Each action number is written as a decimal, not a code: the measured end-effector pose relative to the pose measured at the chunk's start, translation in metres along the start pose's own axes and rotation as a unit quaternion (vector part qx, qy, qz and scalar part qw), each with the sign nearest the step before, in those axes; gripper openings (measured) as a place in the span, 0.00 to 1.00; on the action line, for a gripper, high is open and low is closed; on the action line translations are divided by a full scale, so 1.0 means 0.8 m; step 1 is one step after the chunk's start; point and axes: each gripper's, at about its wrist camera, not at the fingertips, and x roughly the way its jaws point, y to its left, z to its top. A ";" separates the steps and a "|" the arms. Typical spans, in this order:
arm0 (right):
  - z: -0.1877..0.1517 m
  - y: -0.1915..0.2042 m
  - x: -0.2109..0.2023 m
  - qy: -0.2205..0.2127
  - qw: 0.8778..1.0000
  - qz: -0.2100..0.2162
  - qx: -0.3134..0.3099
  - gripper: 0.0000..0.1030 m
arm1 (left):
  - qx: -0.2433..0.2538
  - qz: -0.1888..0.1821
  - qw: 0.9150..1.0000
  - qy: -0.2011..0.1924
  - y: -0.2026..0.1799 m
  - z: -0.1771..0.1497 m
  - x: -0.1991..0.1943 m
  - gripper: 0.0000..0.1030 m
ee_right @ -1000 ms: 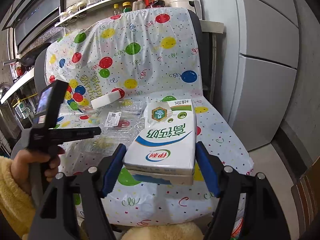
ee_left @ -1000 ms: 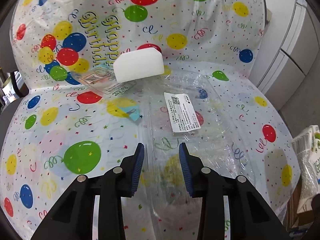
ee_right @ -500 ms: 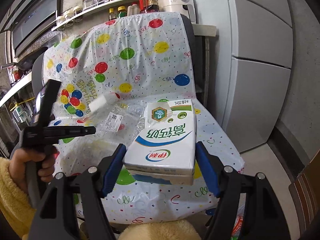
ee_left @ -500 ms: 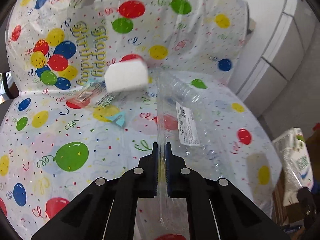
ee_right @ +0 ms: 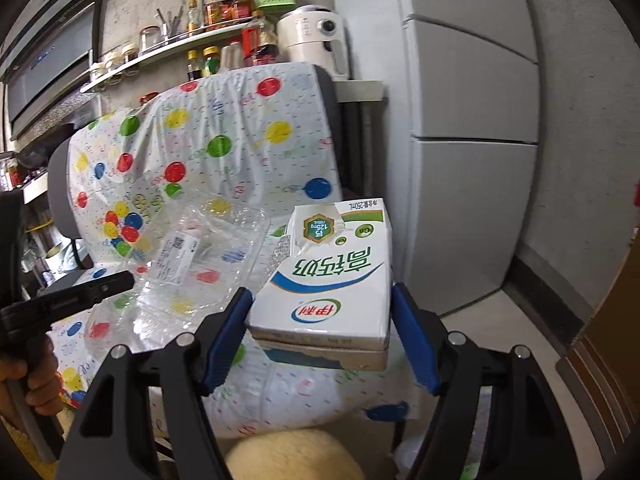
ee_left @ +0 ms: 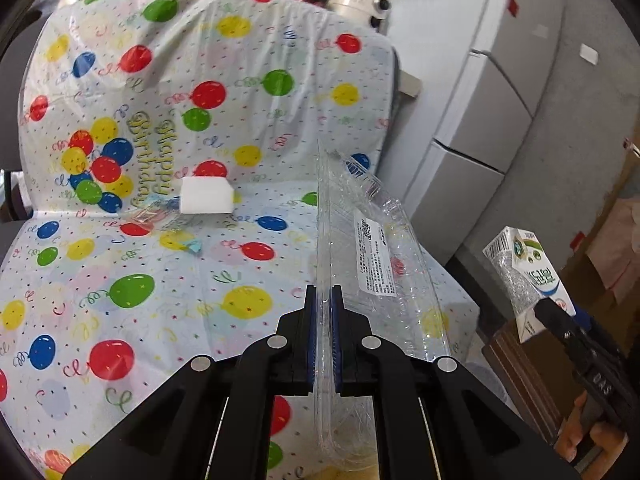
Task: Collect trash
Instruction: 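Carry the carton and plastic tray over the bin and open both grippers, then move both tools back toward the chair seat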
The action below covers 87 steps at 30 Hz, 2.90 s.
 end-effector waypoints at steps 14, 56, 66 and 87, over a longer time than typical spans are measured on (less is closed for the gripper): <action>-0.063 -0.106 -0.098 0.003 0.989 -0.146 0.028 0.68 | 0.107 -0.124 0.985 0.057 -0.147 -0.075 0.029 0.07; -0.109 -0.217 -0.091 0.024 0.971 -0.194 0.137 0.78 | 0.147 -0.094 0.977 0.125 -0.225 -0.101 0.113 0.59; -0.066 -0.117 -0.068 0.016 0.989 -0.139 0.056 0.78 | 0.102 -0.014 0.991 0.080 -0.115 -0.071 0.043 0.70; 0.028 0.142 0.076 0.067 0.990 0.065 -0.105 0.61 | -0.063 0.220 0.973 0.040 0.174 -0.001 -0.058 0.77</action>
